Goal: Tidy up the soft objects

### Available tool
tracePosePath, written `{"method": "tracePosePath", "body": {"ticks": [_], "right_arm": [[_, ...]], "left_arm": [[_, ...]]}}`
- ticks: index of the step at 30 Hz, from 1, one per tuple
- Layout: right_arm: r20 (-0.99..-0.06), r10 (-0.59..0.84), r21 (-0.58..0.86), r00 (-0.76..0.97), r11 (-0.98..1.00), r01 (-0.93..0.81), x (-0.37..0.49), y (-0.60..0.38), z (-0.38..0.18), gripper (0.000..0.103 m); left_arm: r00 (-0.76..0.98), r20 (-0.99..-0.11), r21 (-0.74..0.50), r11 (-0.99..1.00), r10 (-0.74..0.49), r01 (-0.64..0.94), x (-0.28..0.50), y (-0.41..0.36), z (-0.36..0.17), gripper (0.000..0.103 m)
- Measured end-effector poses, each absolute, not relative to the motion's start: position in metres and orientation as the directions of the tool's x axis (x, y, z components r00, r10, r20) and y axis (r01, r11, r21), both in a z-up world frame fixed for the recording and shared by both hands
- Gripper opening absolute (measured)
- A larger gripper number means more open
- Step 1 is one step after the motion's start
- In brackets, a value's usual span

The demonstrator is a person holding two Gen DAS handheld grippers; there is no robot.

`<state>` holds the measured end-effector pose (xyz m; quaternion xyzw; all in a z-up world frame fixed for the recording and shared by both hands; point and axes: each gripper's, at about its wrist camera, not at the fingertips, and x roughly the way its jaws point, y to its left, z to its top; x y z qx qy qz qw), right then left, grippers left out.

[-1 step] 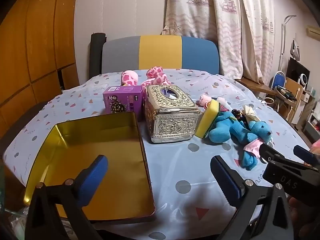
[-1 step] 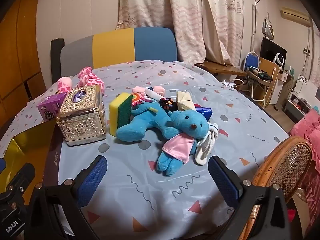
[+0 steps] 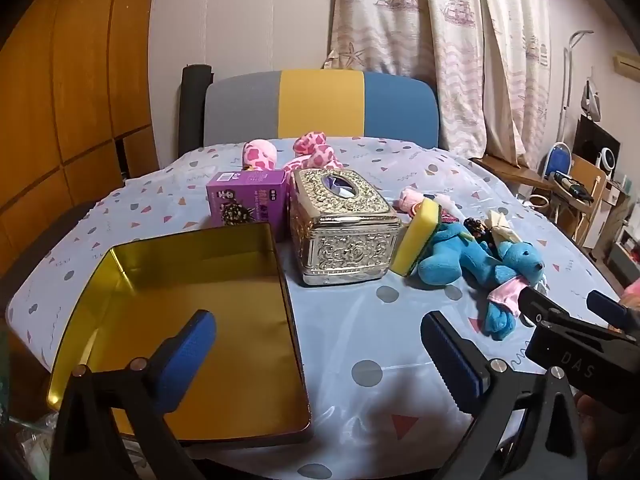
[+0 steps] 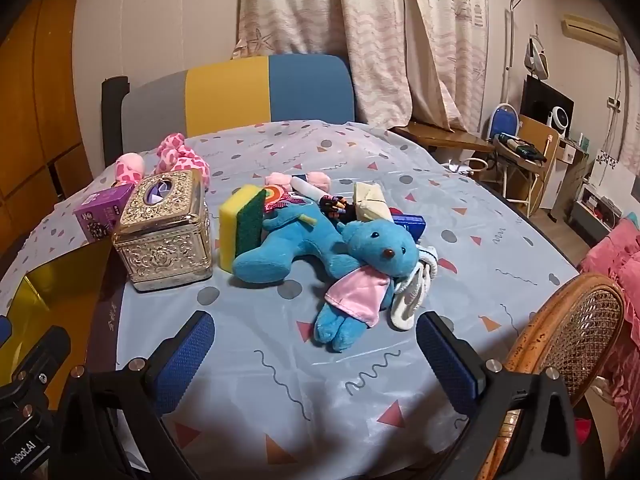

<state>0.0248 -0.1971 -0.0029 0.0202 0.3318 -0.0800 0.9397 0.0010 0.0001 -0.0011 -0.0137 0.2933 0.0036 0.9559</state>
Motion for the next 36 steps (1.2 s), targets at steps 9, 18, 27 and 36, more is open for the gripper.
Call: {"method": "tracePosePath", "body": {"ticks": [9,18,27,36], "right_arm": [[-0.639,-0.141,-0.022,0.757,0.986,0.164,0.028,-0.192,-0.007,0.103],[-0.633,-0.123,-0.013,0.764,0.989,0.148,0.029,-0.191,-0.011,0.103],[-0.637,-0.119,-0.017,0.762,0.990,0.140,0.031,-0.189,-0.014,0.103],[-0.643,-0.115,-0.017,0.757,0.991,0.136,0.032,-0.187,-0.016,0.103]], "left_arm": [[0.820,-0.573,-0.021,0.999,0.012,-0.029,0.003,0.001,-0.002,0.103],[0.809,-0.588,-0.025,0.999,0.018,-0.040,0.006,0.007,-0.009,0.103],[0.800,-0.600,-0.031,0.998,0.020,-0.048,0.008,0.011,-0.011,0.103],[0.797,-0.603,-0.032,0.998,0.020,-0.049,0.008,0.012,-0.012,0.103]]}}
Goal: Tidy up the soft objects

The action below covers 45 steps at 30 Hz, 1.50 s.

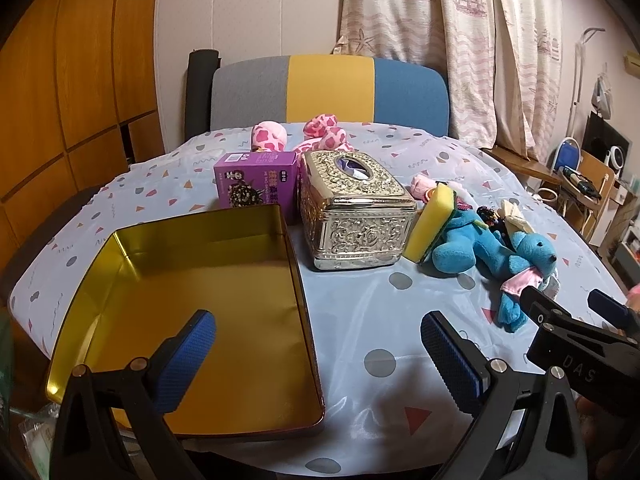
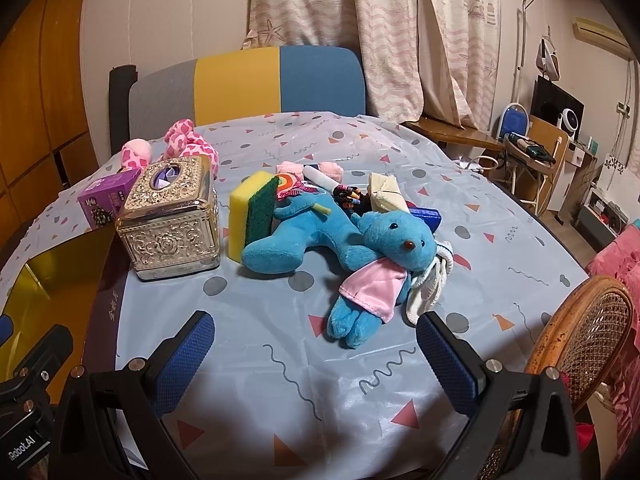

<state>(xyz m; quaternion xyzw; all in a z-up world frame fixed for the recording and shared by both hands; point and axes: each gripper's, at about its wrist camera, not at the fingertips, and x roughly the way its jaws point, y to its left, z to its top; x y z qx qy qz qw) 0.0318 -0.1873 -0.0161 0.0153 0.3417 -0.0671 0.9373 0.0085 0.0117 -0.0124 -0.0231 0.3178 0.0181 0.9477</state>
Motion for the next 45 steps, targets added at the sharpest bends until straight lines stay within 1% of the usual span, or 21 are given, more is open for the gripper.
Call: {"method": "tracePosePath", "body": {"ticks": [45], "right_arm": [[-0.653,-0.112,-0.013,0.749,0.991,0.137,0.0333,-0.1889,-0.0177,0.103]], "left_arm": [[0.788,-0.616,-0.033,0.998,0.017,-0.048,0.0094,0.0112,-0.0134,0.103]]}}
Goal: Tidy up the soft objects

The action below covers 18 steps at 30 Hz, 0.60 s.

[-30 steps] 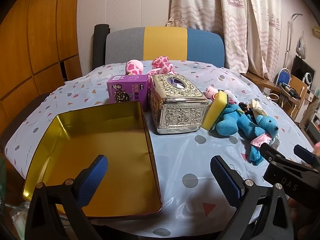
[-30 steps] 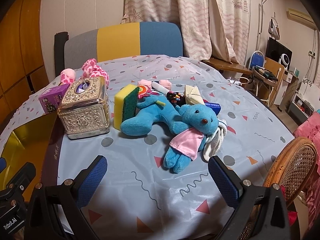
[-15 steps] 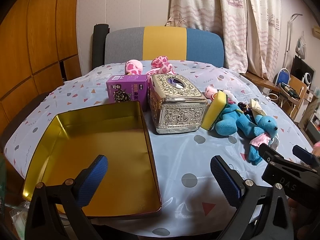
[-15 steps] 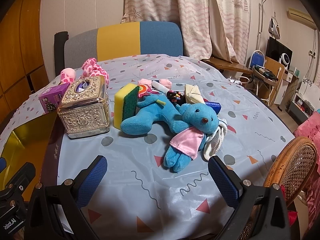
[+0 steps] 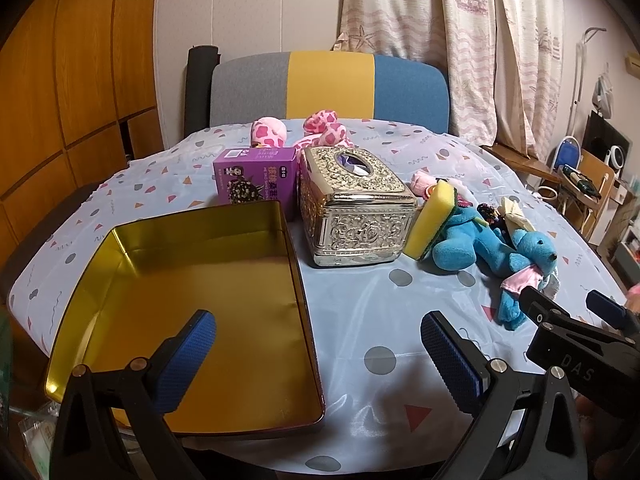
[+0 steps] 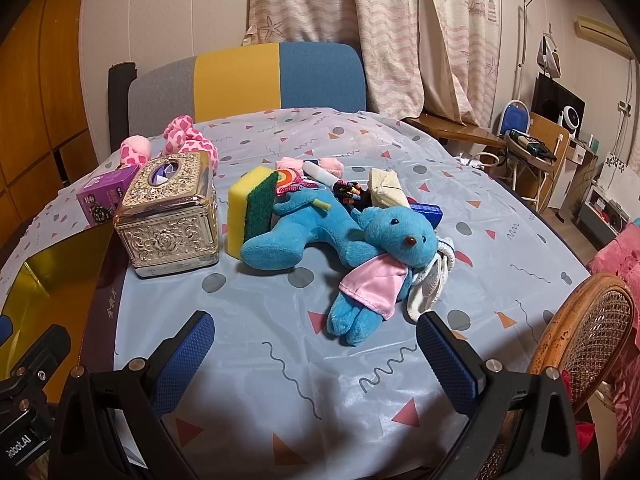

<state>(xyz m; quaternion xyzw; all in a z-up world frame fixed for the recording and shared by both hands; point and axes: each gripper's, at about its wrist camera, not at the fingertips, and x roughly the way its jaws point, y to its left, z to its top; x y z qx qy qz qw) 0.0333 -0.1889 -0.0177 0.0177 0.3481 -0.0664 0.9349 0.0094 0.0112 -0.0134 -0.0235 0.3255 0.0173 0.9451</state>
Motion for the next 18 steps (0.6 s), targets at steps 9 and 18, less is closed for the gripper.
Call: {"method": "tracePosePath", "body": {"ticks": [9,18], "right_arm": [[-0.651,-0.116,0.000,0.750,0.988,0.152,0.043,-0.203,-0.015,0.103],[-0.672,-0.117,0.082,0.731,0.969,0.231,0.085,-0.271,-0.004,0.103]], "left_arm": [[0.778,-0.629,-0.027,0.999,0.006,-0.030,0.014,0.008,-0.016,0.103],[0.770,-0.603,-0.154,0.978,-0.207,0.143,0.031,0.008,0.000,0.103]]}}
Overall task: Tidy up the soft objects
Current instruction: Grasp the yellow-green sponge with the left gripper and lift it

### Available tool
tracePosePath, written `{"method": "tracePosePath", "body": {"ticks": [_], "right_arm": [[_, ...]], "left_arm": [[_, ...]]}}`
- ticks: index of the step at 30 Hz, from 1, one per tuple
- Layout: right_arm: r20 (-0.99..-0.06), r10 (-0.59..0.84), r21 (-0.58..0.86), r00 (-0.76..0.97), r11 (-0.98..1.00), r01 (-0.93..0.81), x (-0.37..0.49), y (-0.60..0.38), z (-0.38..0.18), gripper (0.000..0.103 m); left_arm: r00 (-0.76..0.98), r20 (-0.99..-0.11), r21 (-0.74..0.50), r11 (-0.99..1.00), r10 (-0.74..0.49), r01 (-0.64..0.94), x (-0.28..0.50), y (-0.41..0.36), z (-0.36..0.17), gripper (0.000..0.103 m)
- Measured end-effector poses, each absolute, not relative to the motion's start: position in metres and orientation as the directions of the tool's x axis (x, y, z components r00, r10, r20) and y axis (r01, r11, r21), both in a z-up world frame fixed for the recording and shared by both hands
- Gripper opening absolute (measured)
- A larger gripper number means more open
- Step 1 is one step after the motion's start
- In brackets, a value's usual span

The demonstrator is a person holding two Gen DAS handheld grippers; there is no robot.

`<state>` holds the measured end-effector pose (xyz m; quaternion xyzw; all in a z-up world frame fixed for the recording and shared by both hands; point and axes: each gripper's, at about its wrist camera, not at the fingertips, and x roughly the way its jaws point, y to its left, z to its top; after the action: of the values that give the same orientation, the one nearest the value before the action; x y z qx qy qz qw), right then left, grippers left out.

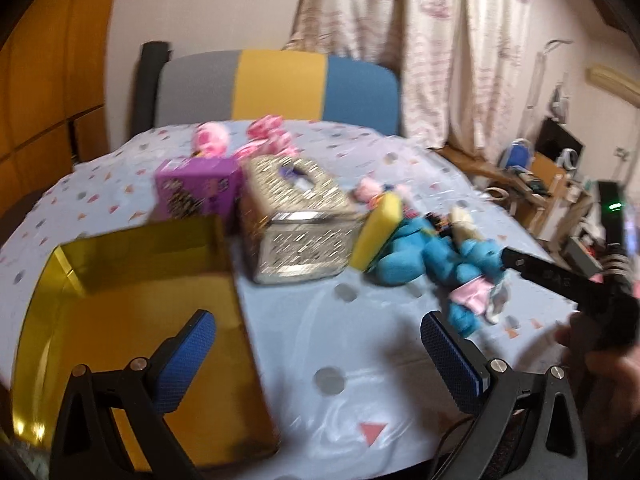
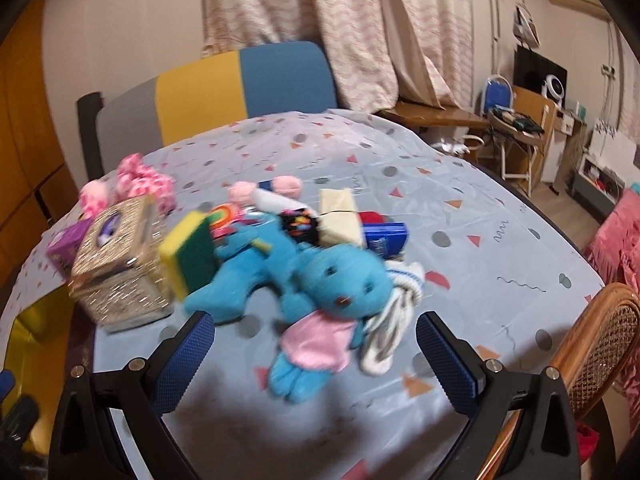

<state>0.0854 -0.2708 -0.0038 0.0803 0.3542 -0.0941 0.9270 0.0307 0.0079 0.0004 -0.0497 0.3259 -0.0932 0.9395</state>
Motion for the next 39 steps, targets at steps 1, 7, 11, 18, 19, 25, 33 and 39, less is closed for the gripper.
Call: {"method": "tracePosePath", "body": {"ticks": [1,7,11,18,19,25,33,39], "right_arm": [[-0.674,-0.120,0.086,0.729,0.967,0.239,0.089,-0.277,-0.005,0.103],[-0.694,-0.070,0.165,0.717,0.953,0.253,0.107,-0.304,-0.011,0.103],[-0.663,-0.023,0.214,0.748,0.952,0.219,0.106,-0.307,-0.008,0.103],[-0.563,0.013,0.361,0.826,0.904,0.232,0.087,-0.327,0.000,0.103],[-0.557,0.016,0.377,0.831,0.895,0.236,0.087,-0.330,0.000,0.103],[-0.552,0.042,0.434,0.833,0.867,0.244,0.087,-0.340,-0.002,0.103],[-0.558,0.038,0.413,0.829,0.879,0.238,0.085,-0.337,-0.003,0.103],[-0.578,0.054,0.472,0.814,0.836,0.280,0.086,-0.349,-0.009,0.103]], "left_arm": [[0.772,-0.594,-0.161,0.974,-0.227,0.162,0.034,0.006,0.004,0.103],[0.707,-0.644,-0.166,0.955,-0.293,0.245,0.070,-0.018,0.014,0.102],[0.682,-0.660,-0.125,0.941,-0.316,0.315,0.100,-0.041,0.022,0.098],[0.669,-0.677,0.001,0.909,-0.306,0.416,0.162,-0.094,0.031,0.089],[0.661,-0.688,0.010,0.907,-0.299,0.421,0.173,-0.101,0.029,0.086],[0.616,-0.750,0.086,0.888,-0.240,0.451,0.218,-0.139,0.001,0.070],[0.572,-0.796,0.108,0.882,-0.199,0.458,0.240,-0.151,-0.028,0.029],[0.638,-0.688,-0.026,0.890,-0.347,0.456,0.195,-0.114,0.022,0.030]]}}
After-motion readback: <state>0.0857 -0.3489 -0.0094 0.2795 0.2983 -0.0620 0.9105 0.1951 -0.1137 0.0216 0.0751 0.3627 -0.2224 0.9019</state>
